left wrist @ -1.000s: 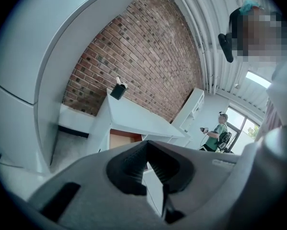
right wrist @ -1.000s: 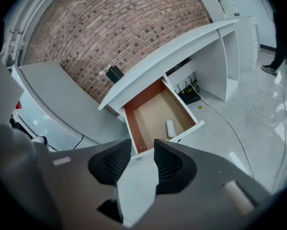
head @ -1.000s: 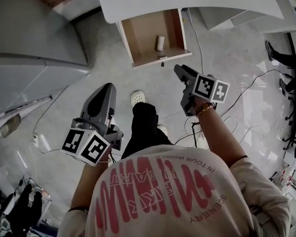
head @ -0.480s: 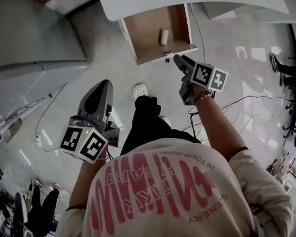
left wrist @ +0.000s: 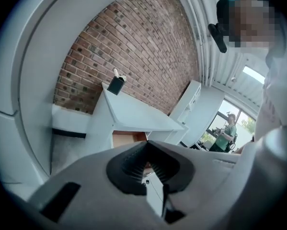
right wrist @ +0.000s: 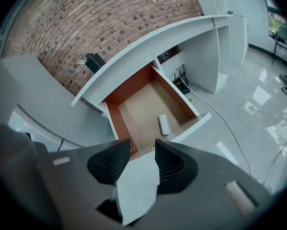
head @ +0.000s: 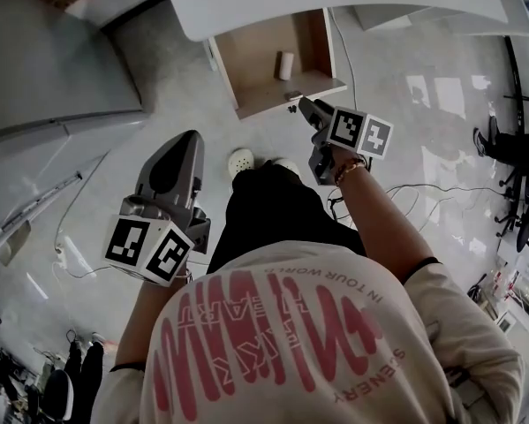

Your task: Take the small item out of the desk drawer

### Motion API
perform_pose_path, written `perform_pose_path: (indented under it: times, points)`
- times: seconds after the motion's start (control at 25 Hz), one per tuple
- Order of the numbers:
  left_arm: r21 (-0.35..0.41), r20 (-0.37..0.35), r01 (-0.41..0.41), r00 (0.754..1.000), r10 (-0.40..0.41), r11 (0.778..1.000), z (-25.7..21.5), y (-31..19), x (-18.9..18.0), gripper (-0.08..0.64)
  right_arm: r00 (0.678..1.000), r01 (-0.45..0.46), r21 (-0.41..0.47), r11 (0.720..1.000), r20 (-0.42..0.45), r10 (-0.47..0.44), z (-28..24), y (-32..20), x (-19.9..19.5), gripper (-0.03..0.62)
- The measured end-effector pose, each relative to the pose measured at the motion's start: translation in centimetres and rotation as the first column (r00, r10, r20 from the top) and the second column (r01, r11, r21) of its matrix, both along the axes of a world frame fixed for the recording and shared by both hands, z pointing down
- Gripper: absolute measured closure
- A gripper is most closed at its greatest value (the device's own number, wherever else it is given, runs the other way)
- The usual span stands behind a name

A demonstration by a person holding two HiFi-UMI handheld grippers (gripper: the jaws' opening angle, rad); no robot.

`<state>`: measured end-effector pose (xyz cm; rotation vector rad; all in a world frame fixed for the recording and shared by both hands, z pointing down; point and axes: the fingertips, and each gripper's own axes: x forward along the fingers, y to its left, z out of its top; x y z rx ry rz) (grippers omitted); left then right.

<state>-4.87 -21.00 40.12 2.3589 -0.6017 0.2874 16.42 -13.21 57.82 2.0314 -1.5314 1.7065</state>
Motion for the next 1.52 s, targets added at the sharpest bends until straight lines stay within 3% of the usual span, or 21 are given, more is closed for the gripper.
perform_pose_path:
  times: [0.28, 0.52, 1.0, 1.24, 1.52]
  points:
    - [-0.040, 0.012, 0.126, 0.992, -0.126, 0.991, 0.7, -1.4, -2.6, 0.557, 0.999, 0.038, -0.052, 0.998, -0.002, -0.038, 1.5, -1.0, 0.1, 0.417]
    - [-0.039, 0.039, 0.254, 0.967, -0.253, 0.966, 0.1, -2.1, -4.5, 0.558, 0.991, 0.131, -0.119, 0.984, -0.013, -0.134, 3.2, -2.2, 0.4, 0.413]
    - [-0.033, 0.092, 0.447, 0.892, -0.443, 0.894, 0.7, -2.3, -3.6, 0.558, 0.930, 0.351, -0.231, 0.907, -0.026, -0.366, 7.6, -5.7, 2.9, 0.410]
    - [-0.023, 0.122, 0.511, 0.854, -0.505, 0.859, 0.7, -1.5, -3.1, 0.557, 0.898, 0.406, -0.283, 0.869, -0.056, -0.437, 9.7, -6.8, 5.1, 0.403]
    - [-0.039, 0.145, 0.594, 0.799, -0.584, 0.803, 0.9, -1.3, -2.9, 0.557, 0.860, 0.462, -0.337, 0.821, -0.055, -0.507, 11.9, -8.0, 6.8, 0.403]
